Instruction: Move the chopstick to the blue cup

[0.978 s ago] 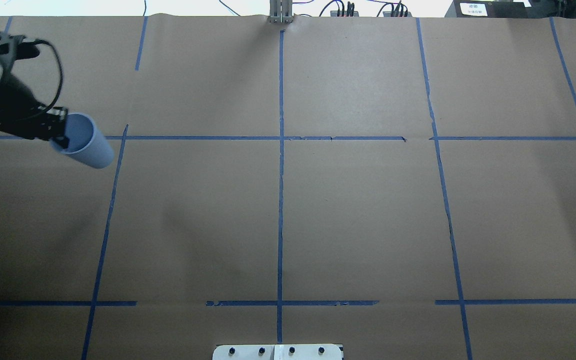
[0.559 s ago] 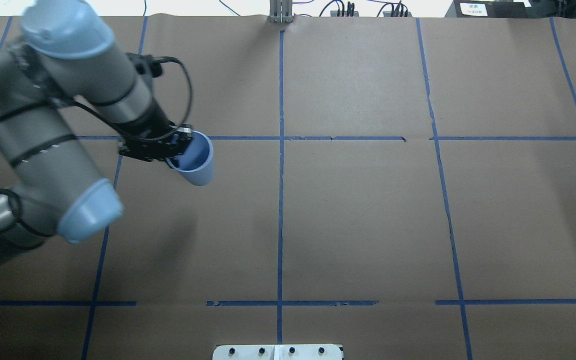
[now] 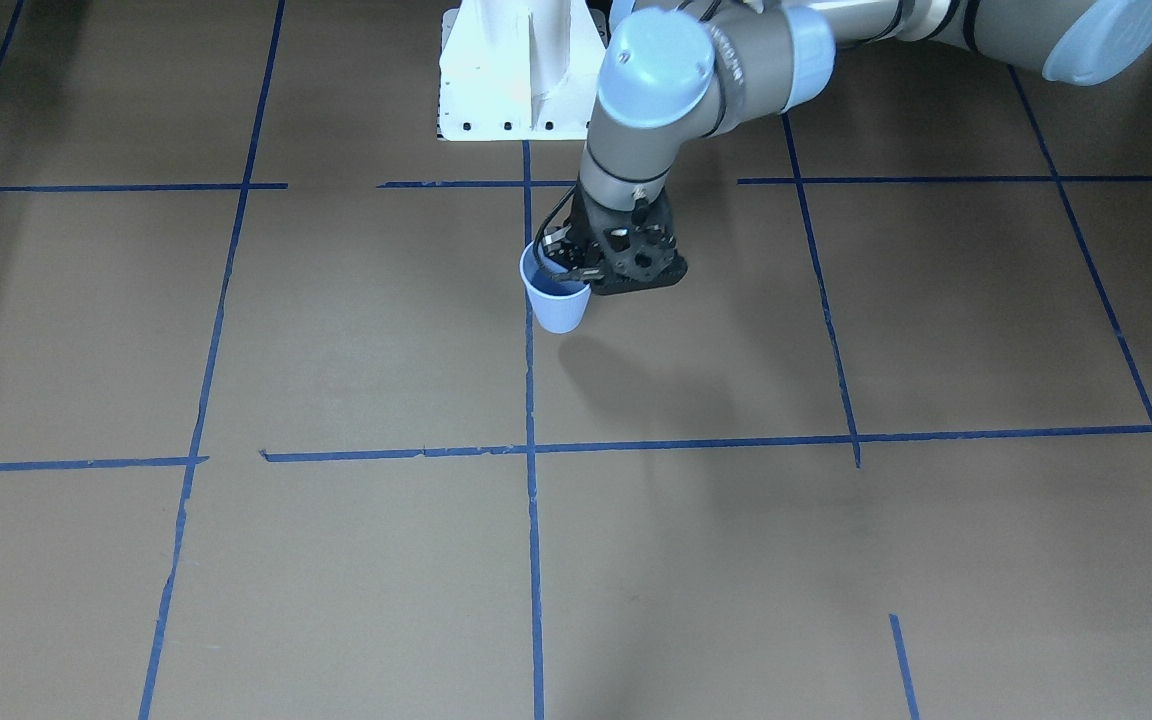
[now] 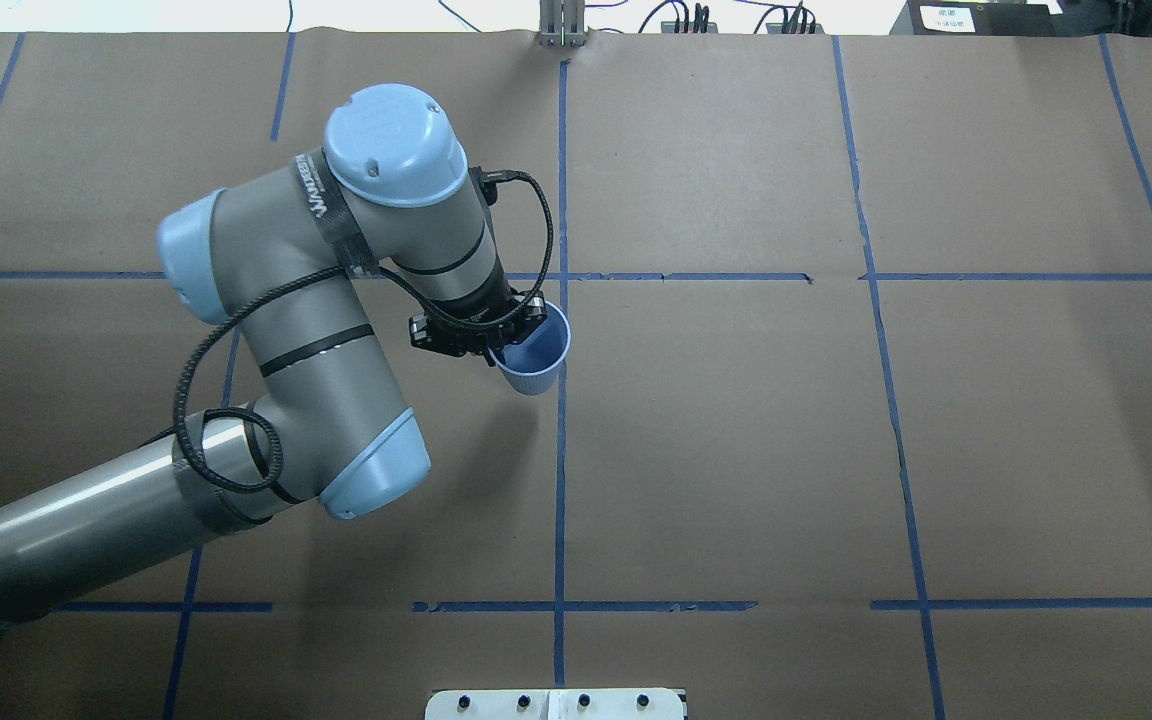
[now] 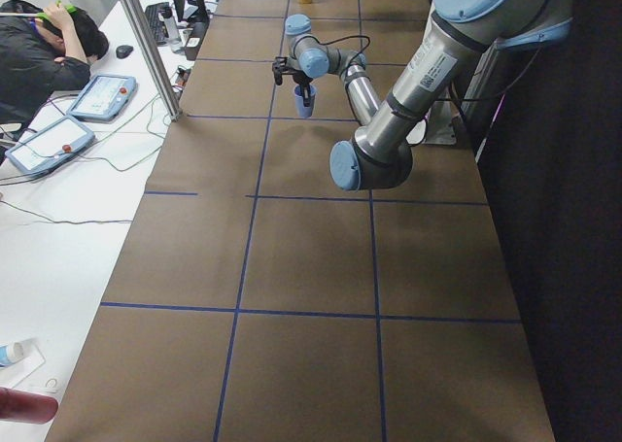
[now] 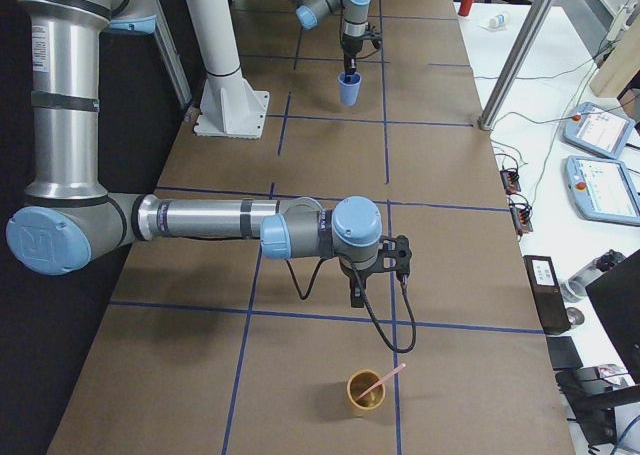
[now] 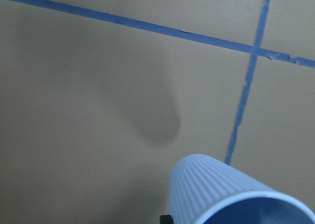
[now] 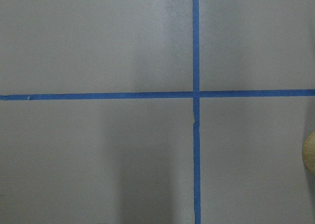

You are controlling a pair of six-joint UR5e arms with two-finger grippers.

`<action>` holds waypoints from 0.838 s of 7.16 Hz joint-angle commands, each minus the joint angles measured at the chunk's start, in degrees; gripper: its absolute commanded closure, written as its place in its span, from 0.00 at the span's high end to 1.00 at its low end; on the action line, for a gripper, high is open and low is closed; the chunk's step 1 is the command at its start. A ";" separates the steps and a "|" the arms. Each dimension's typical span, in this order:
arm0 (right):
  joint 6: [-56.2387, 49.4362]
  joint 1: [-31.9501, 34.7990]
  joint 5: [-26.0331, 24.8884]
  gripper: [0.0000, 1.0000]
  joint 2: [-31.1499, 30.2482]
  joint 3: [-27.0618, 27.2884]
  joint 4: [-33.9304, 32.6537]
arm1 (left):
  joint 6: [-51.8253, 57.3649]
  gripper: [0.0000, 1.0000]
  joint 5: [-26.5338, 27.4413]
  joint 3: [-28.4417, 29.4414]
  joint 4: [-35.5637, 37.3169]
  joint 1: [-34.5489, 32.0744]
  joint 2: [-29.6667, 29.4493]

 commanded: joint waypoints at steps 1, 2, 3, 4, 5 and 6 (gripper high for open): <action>0.40 0.00 0.07 1.00 0.00 0.00 0.00 | -0.35 0.00 0.09 3.37 -4.43 1.30 -0.37; 0.49 0.00 0.07 1.00 0.00 -0.09 0.00 | 0.17 0.10 0.01 3.46 -4.96 1.31 -0.37; 0.49 0.00 0.07 1.00 0.00 -0.18 0.00 | 0.18 0.64 0.00 3.55 -7.75 1.31 -0.11; 0.49 0.00 -0.02 1.00 0.00 -0.18 0.00 | 0.18 1.00 0.18 3.90 -8.91 1.31 0.24; 0.40 0.00 -0.02 1.00 0.00 -0.18 0.00 | 0.09 1.00 0.18 3.38 -8.84 1.22 0.24; 0.40 0.00 -0.02 1.00 0.00 -0.27 0.00 | 0.00 1.00 0.18 2.59 -8.32 0.09 0.24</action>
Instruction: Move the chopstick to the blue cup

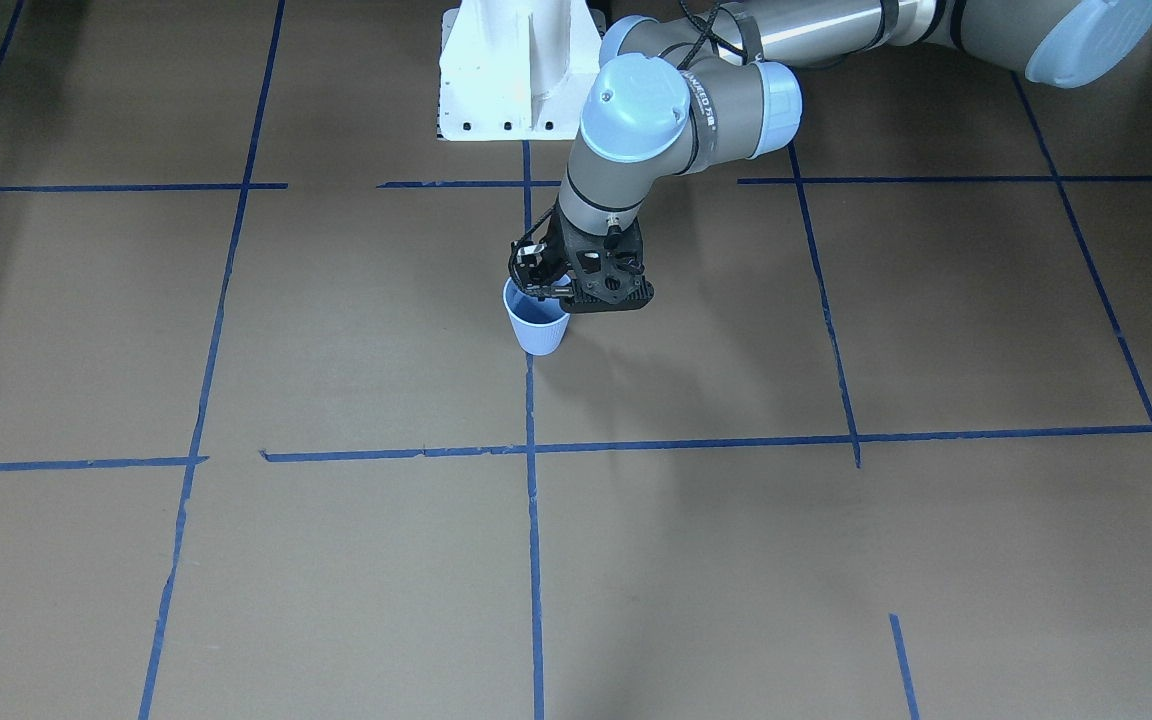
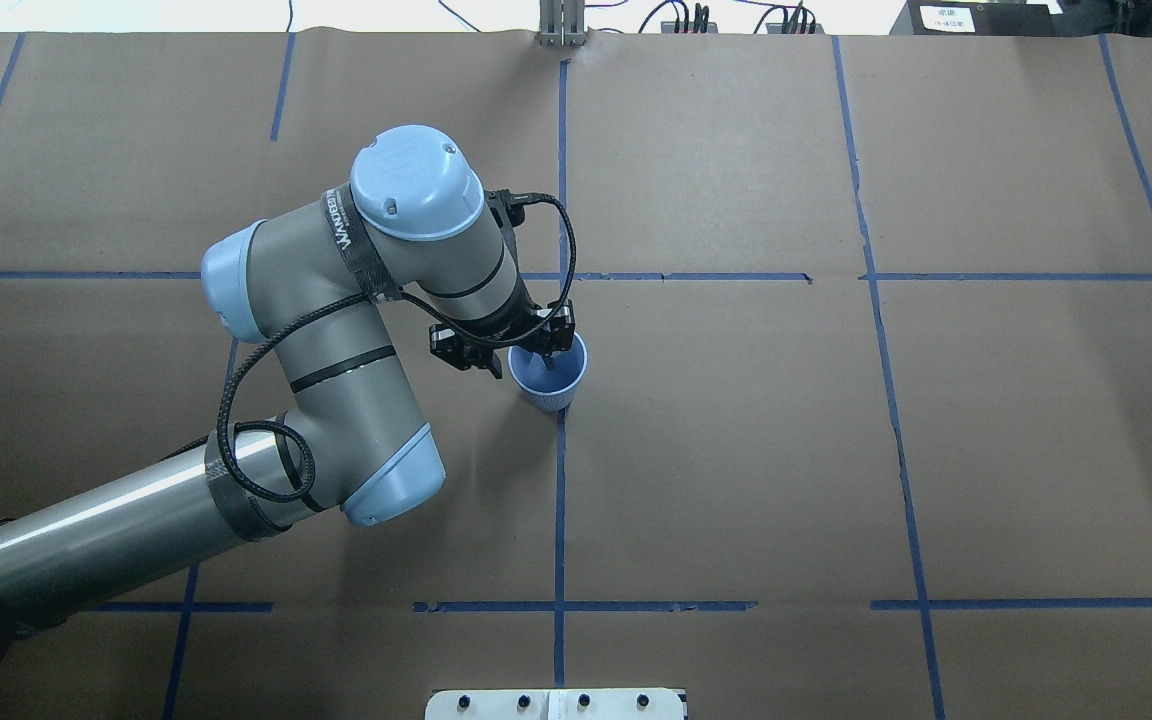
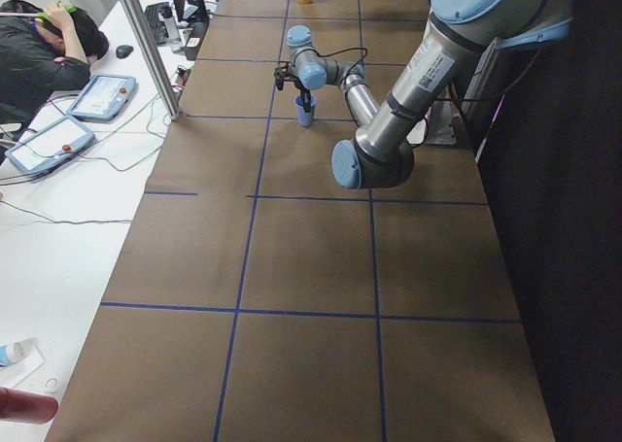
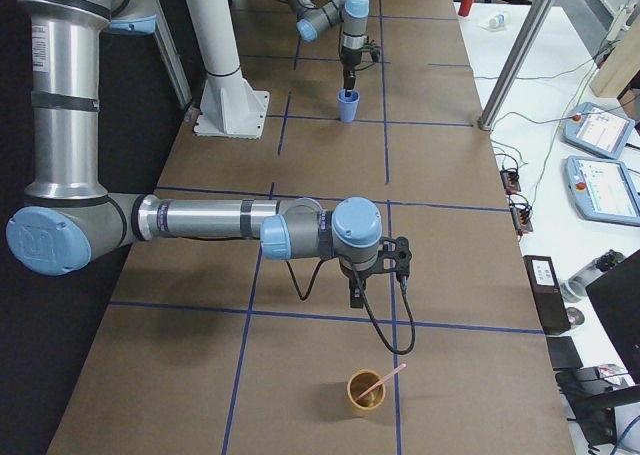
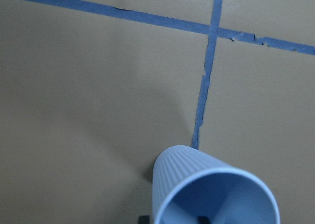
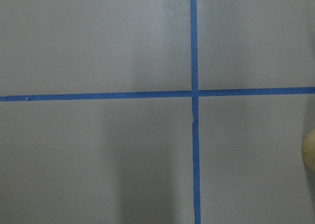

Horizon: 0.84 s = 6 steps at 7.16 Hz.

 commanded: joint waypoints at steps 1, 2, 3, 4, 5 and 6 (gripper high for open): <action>-0.12 0.00 -0.01 1.00 0.00 -0.42 0.00 | 0.26 1.00 -1.29 -2.62 2.77 -4.62 0.05; -0.55 0.09 0.08 1.00 -0.26 -0.86 0.00 | 5.13 1.00 -4.08 -6.90 11.15 -8.23 0.14; -1.17 0.35 -0.18 1.00 -1.31 -0.95 0.26 | 12.93 1.00 -4.81 -12.16 21.76 -11.48 0.23; -3.17 2.35 -0.36 1.00 -1.32 -1.73 0.35 | 16.83 1.00 -4.90 -15.18 24.92 -13.95 1.53; -8.94 6.11 -0.45 1.00 -0.62 -5.39 0.35 | 17.74 1.00 -4.99 -16.42 24.86 -15.45 3.37; -11.52 8.15 -0.62 1.00 1.65 -8.82 1.31 | 18.53 1.00 -4.99 -16.44 24.95 -15.82 3.57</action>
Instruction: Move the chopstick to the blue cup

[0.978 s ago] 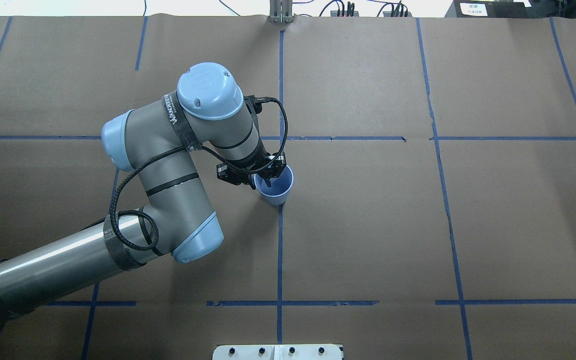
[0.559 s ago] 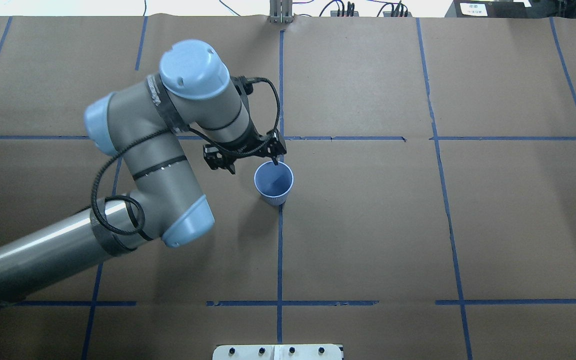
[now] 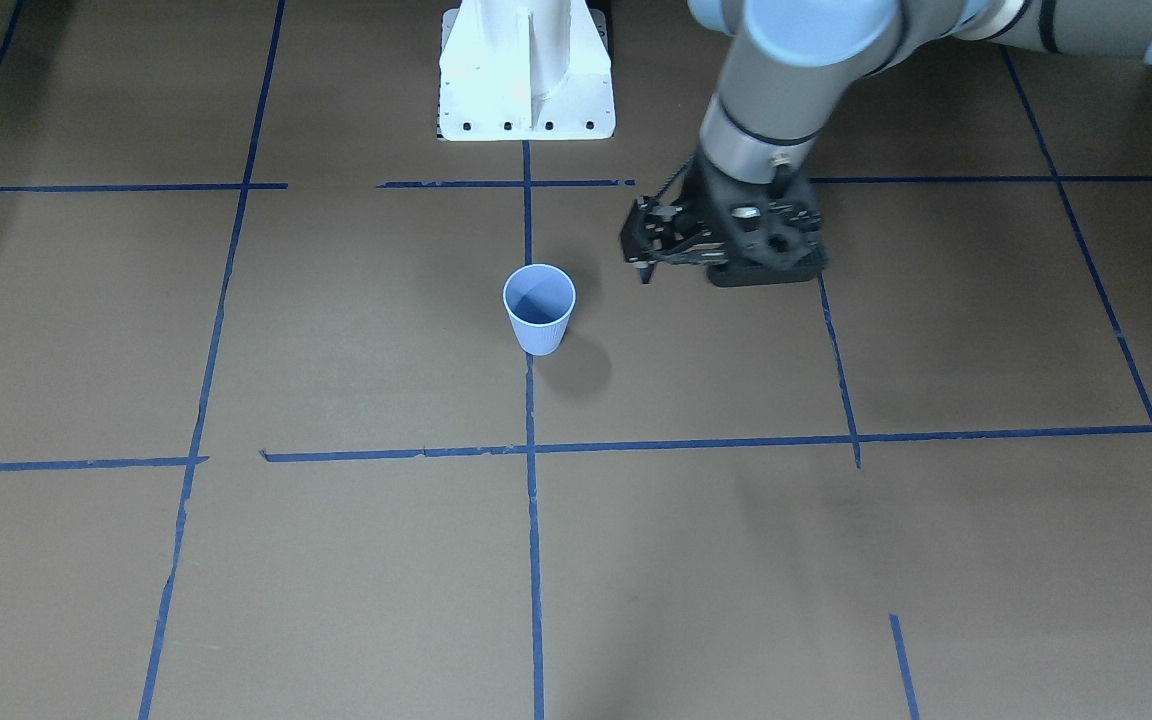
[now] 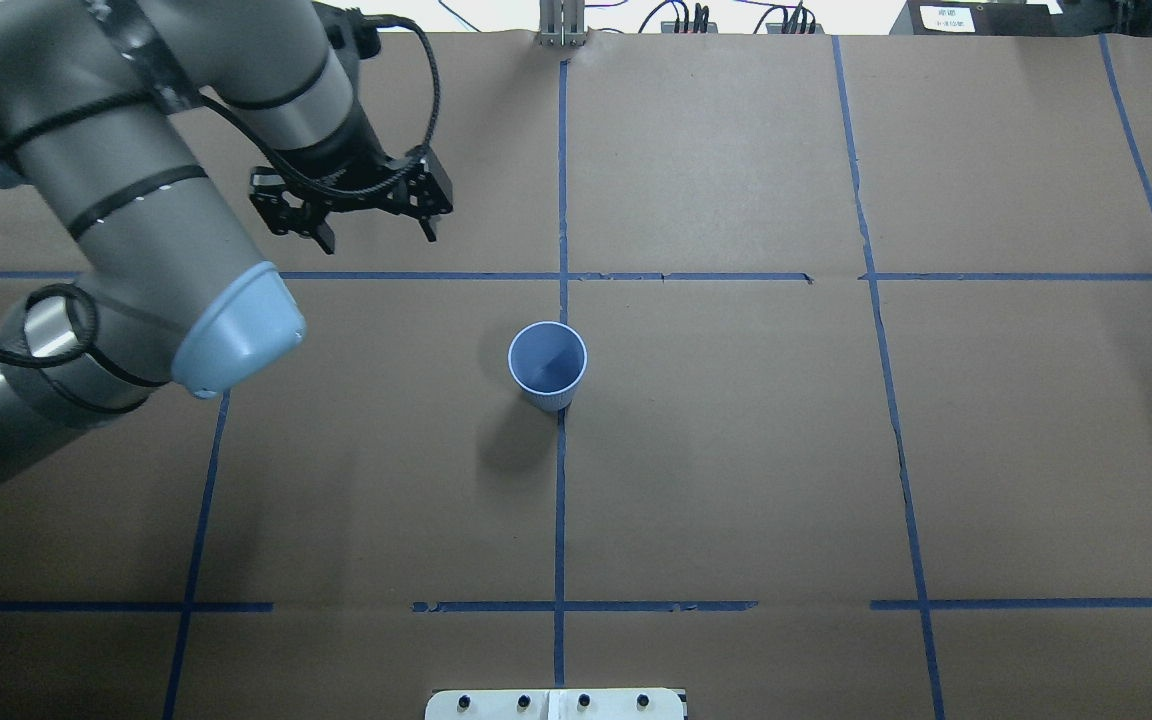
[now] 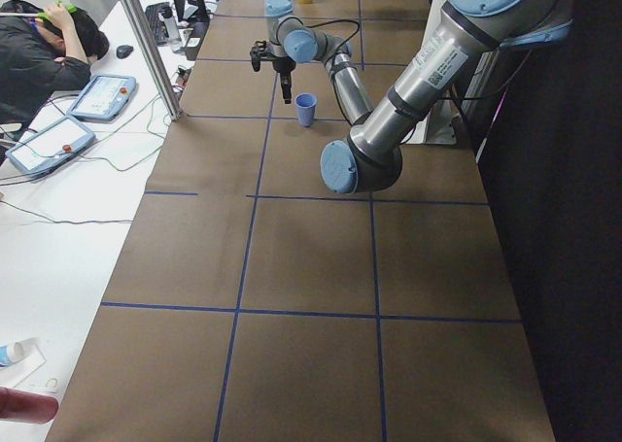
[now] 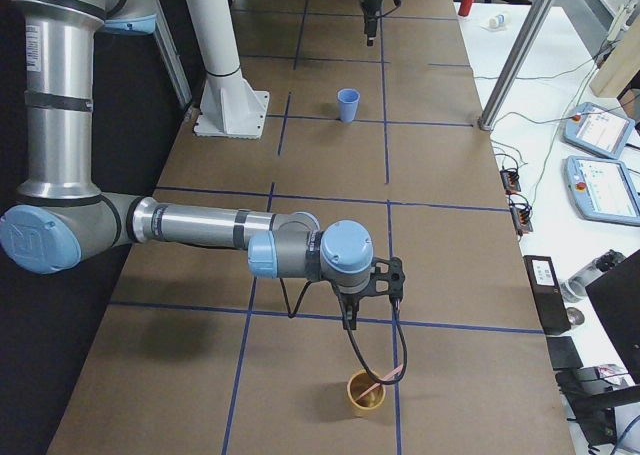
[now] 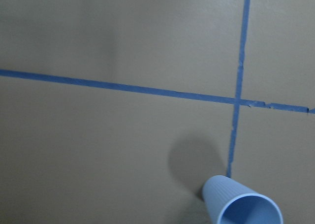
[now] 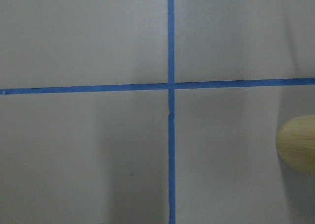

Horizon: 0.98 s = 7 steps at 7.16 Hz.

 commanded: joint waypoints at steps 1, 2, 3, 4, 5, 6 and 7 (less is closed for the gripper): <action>-3.86 4.20 -1.23 1.00 3.20 -7.51 4.92 | 1.69 1.00 -0.11 -1.02 0.93 -1.24 0.90; -3.60 4.22 -2.90 1.00 3.99 -12.42 13.14 | 1.69 1.00 -0.11 -1.02 1.02 -1.33 0.90; -3.51 4.22 -2.91 1.00 6.26 -17.87 17.83 | 1.69 1.00 -0.11 -1.02 0.93 -1.33 0.90; -3.51 4.22 -2.91 1.00 7.50 -20.88 18.93 | 1.69 1.00 -0.11 -1.02 1.02 -1.24 0.90; -3.60 4.22 -3.00 1.00 7.95 -21.96 19.02 | 1.61 1.00 -0.11 -1.11 1.02 -1.24 0.90; -3.60 4.22 -2.92 1.00 7.96 -22.66 19.02 | 1.61 1.00 -0.11 -1.29 1.02 -1.24 0.90; -3.60 4.13 -3.09 1.00 8.39 -23.19 19.02 | 1.43 1.00 -0.11 -1.37 1.02 -1.24 0.82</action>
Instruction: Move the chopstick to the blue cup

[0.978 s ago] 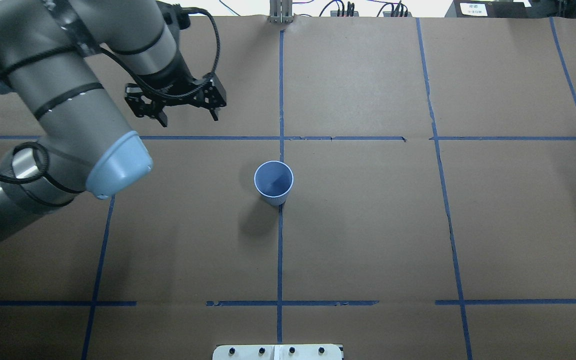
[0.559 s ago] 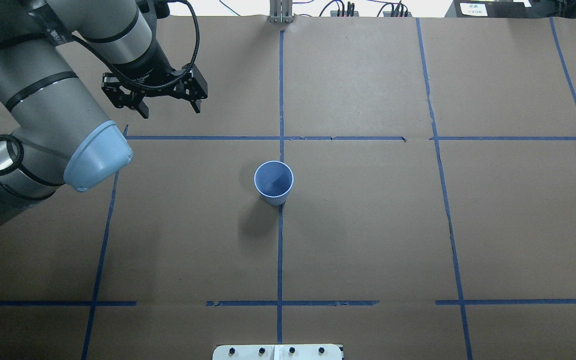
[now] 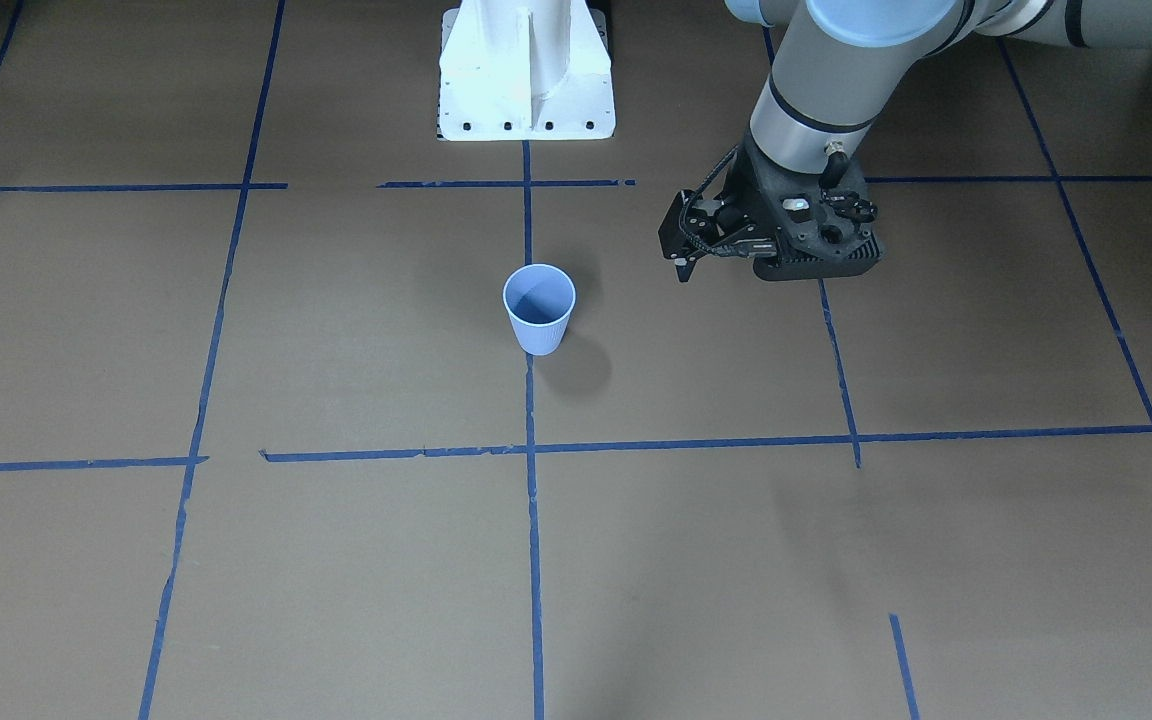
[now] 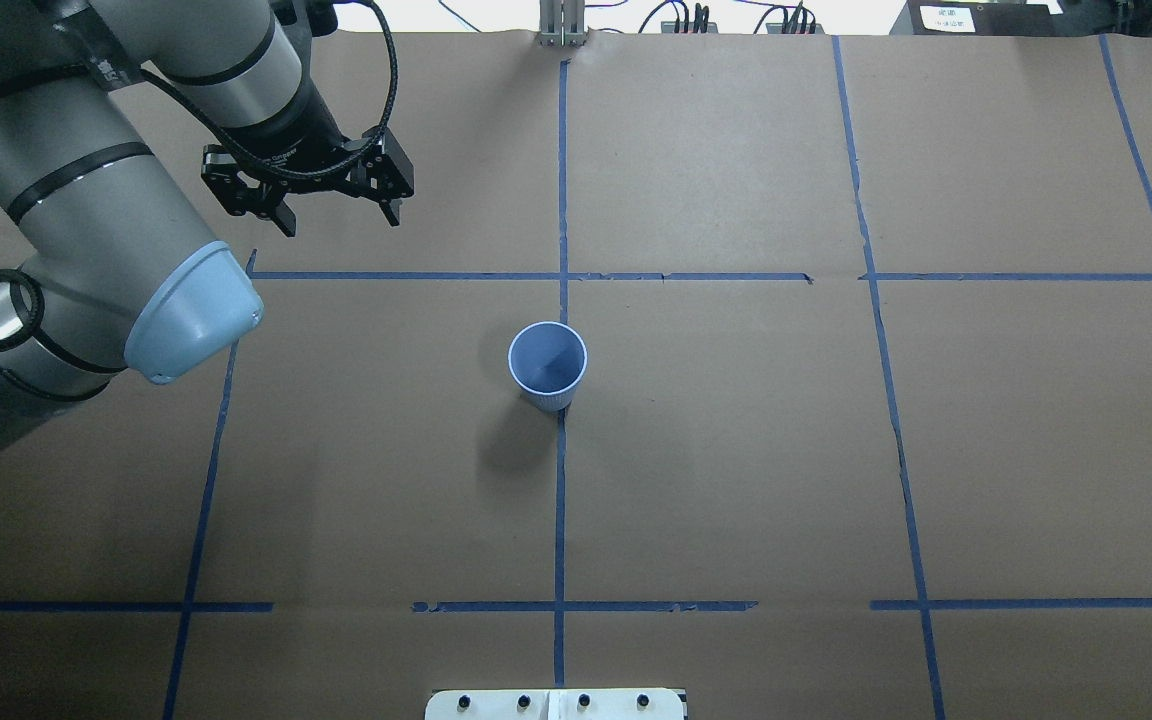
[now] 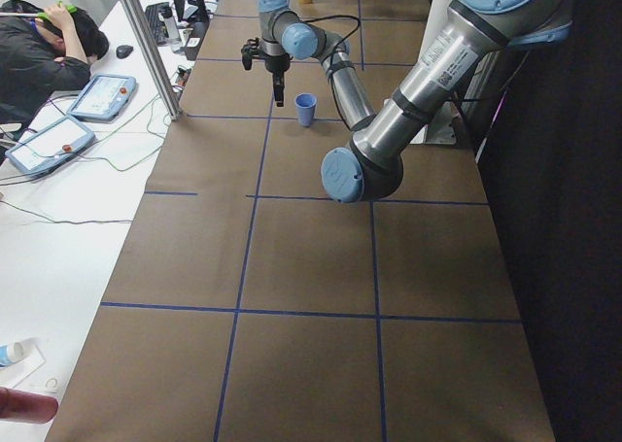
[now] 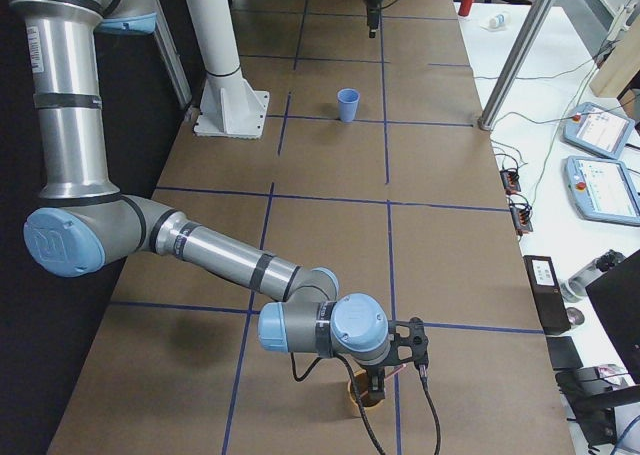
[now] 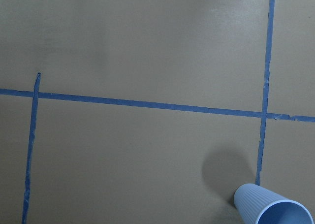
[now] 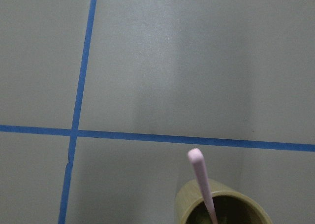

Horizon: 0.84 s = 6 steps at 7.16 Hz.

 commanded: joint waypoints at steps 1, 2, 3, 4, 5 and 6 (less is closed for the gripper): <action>-0.01 -0.07 -0.90 1.00 1.43 -1.83 0.15 | -0.23 1.00 0.00 -0.22 0.00 0.00 -0.07; -0.01 -0.07 -1.35 1.00 3.44 -3.84 0.15 | -0.32 1.00 0.00 -0.39 0.00 0.00 0.10; -0.01 -0.16 -2.05 1.00 4.85 -5.08 0.15 | -0.32 1.00 0.00 -0.39 -0.08 0.09 0.10; 0.08 -0.68 -3.53 0.99 5.13 -6.22 1.37 | -0.32 1.00 0.00 -0.31 -0.17 0.09 0.10; 0.08 -1.29 -3.90 0.98 5.22 -6.67 1.73 | -0.23 1.00 0.00 -0.31 -0.26 0.09 0.37; 0.17 -1.56 -3.90 0.91 5.22 -7.28 1.73 | -0.23 1.00 0.00 -0.31 -0.35 0.09 0.46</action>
